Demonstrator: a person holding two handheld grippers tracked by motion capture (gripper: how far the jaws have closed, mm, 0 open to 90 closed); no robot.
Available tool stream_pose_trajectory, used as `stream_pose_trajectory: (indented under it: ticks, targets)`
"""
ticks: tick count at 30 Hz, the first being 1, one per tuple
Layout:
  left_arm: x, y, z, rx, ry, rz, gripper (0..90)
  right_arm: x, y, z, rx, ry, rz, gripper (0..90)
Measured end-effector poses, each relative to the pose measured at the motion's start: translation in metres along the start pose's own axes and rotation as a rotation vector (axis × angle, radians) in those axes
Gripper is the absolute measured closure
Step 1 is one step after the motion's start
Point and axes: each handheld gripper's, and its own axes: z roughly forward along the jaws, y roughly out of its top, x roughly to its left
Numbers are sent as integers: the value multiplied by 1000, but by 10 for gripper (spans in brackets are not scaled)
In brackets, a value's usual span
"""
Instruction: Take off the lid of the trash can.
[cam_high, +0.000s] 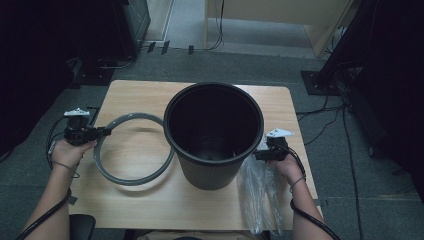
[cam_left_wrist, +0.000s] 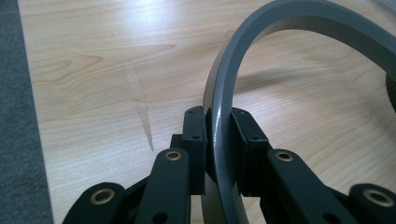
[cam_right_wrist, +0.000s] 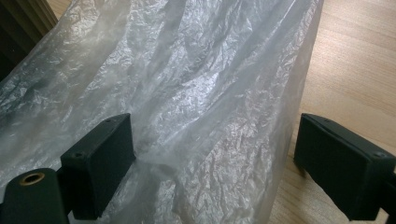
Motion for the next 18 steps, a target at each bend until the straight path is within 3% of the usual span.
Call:
stream_pose_trajectory:
  ticks: [18]
  targets:
    - [-5, -9, 33, 34, -25, 14, 768, 0, 1, 1, 4, 14, -8, 102]
